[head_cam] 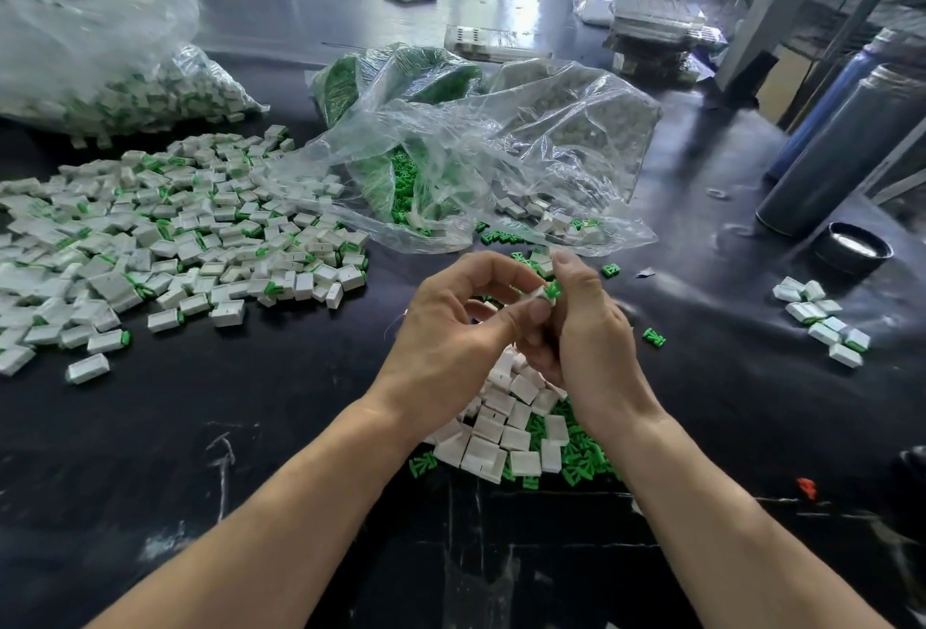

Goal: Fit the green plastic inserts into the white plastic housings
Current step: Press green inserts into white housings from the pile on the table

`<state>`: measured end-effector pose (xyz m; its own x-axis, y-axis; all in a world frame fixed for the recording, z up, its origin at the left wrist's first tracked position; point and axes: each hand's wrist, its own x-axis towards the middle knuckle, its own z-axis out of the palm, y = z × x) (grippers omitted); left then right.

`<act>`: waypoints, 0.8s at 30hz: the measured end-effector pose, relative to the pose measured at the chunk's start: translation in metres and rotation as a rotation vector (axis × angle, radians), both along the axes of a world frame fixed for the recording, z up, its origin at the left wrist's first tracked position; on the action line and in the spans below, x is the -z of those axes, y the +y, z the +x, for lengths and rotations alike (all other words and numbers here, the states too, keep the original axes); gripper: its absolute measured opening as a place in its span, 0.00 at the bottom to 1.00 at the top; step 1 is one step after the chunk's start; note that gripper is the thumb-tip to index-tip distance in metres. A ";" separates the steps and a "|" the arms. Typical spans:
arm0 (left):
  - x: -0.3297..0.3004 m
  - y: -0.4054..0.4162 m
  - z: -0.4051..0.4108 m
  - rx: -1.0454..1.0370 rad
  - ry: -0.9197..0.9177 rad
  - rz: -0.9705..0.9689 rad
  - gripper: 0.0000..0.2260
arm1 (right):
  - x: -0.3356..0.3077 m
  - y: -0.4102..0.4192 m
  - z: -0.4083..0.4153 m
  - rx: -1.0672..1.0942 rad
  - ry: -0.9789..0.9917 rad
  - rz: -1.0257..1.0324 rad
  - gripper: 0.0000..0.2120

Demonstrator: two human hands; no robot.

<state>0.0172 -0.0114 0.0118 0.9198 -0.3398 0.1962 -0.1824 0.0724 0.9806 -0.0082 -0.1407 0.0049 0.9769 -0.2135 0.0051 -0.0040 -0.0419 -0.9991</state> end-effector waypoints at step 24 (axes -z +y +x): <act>0.004 -0.002 -0.001 0.033 0.012 -0.010 0.03 | 0.003 0.007 0.004 0.152 -0.011 -0.131 0.24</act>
